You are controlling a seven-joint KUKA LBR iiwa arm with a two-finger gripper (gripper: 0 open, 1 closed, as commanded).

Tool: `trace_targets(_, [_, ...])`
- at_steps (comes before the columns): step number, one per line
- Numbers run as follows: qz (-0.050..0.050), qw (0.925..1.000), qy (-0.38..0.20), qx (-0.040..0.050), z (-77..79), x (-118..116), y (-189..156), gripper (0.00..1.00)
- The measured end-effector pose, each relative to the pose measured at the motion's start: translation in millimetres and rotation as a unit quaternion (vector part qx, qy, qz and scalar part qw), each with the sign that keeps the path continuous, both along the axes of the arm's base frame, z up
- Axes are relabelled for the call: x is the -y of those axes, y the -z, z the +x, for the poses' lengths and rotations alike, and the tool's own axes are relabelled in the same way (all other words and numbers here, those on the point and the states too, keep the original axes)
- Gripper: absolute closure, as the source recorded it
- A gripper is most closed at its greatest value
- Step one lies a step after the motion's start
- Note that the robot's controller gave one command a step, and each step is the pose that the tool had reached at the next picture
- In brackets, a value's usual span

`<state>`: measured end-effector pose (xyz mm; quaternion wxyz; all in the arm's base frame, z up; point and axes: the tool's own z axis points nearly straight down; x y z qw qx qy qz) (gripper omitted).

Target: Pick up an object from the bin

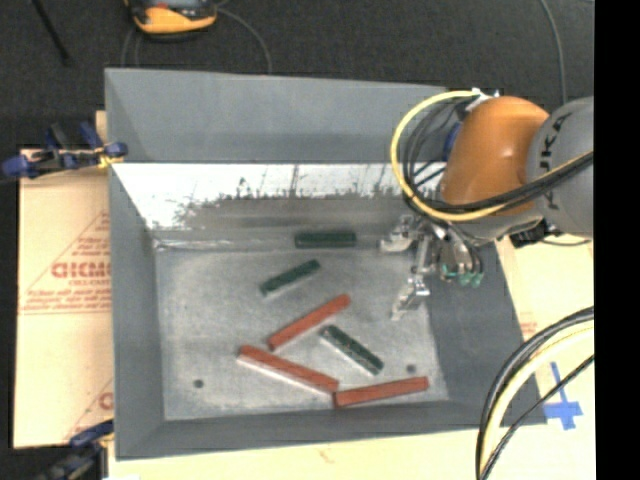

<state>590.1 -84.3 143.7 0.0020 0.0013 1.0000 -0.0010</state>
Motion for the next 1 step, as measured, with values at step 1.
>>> trace_targets(1, [0.001,0.9979,0.064,-0.0049,-10.2,-52.4,64.6,1.00])
